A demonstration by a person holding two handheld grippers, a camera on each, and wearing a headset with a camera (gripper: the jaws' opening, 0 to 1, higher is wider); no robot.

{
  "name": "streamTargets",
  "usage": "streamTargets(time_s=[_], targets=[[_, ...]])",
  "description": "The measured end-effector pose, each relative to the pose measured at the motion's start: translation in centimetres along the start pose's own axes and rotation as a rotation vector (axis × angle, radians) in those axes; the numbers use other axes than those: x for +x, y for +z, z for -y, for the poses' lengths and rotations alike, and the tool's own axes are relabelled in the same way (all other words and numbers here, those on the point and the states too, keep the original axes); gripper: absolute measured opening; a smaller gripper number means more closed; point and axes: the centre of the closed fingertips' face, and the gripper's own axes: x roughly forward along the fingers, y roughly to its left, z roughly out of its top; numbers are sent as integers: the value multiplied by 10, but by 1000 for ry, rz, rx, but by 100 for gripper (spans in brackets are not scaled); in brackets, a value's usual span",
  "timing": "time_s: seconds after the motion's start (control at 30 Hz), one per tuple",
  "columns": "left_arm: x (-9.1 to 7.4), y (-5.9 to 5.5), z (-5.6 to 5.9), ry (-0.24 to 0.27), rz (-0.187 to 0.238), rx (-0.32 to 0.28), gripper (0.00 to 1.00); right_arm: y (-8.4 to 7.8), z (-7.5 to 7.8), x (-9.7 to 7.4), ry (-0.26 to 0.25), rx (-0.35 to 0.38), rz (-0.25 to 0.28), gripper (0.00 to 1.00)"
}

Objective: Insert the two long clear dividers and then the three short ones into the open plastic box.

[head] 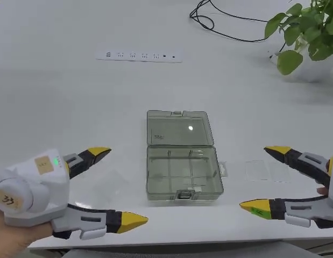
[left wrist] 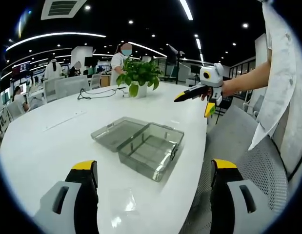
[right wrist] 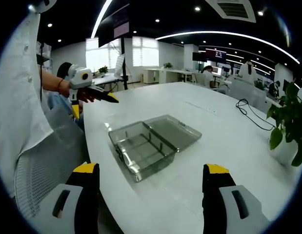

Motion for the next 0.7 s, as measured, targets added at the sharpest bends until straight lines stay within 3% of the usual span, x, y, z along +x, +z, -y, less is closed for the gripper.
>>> streamTargets(time_s=[0.7], targets=[[2, -3, -5, -1, -13, -3, 98, -2, 3, 2, 0, 12, 6, 88]])
